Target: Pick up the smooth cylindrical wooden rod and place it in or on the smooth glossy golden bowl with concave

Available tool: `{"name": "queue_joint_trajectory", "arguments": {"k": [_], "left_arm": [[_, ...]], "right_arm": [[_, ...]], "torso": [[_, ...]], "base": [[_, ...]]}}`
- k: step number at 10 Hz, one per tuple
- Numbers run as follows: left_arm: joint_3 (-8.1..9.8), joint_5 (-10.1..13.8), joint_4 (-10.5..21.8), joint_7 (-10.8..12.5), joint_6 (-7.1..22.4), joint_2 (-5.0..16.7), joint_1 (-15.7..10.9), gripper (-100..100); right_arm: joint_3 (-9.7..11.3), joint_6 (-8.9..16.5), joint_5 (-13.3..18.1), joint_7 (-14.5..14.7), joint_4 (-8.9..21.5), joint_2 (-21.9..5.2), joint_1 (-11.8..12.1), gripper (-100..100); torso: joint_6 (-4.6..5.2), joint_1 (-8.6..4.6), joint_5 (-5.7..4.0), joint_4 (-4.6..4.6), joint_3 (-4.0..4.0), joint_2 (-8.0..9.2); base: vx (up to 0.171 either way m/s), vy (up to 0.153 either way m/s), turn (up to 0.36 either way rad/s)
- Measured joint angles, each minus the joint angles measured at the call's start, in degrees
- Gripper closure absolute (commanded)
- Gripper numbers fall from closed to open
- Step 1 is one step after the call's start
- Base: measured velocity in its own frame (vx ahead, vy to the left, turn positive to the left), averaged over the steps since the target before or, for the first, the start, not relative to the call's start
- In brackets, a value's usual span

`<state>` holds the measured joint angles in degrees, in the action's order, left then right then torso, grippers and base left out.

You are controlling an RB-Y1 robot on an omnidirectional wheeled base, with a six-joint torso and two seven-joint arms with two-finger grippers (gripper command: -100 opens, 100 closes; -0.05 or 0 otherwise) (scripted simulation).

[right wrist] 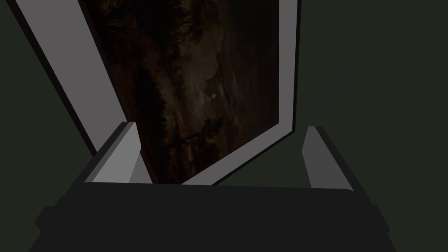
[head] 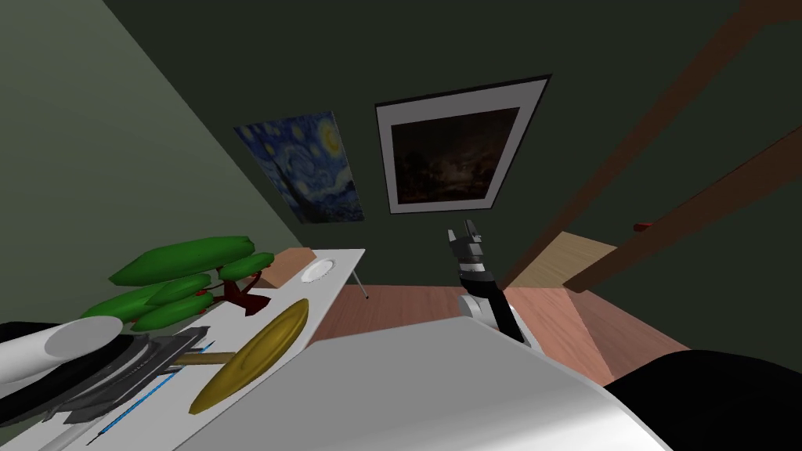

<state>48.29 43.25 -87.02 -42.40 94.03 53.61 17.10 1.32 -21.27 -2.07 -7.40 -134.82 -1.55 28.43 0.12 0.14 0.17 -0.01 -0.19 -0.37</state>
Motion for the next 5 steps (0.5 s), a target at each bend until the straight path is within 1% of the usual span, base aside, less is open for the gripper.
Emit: {"name": "queue_joint_trajectory", "arguments": {"k": [4,5], "left_arm": [[-1.46,1.84,-1.67,0.05,3.77,-1.4,-1.64,100],[-1.22,2.68,-3.33,-0.09,5.27,-2.44,-1.19,100]], "right_arm": [[0.0,0.0,0.0,0.0,0.0,0.0,-0.01,0],[0.0,0.0,0.0,0.0,0.0,0.0,0.0,0]], "torso": [[-0.04,0.09,0.0,0.03,0.08,0.15],[-0.07,0.08,0.0,0.02,0.07,0.14]], "base": [[0.055,0.0,0.039],[0.066,-0.001,0.071]]}}
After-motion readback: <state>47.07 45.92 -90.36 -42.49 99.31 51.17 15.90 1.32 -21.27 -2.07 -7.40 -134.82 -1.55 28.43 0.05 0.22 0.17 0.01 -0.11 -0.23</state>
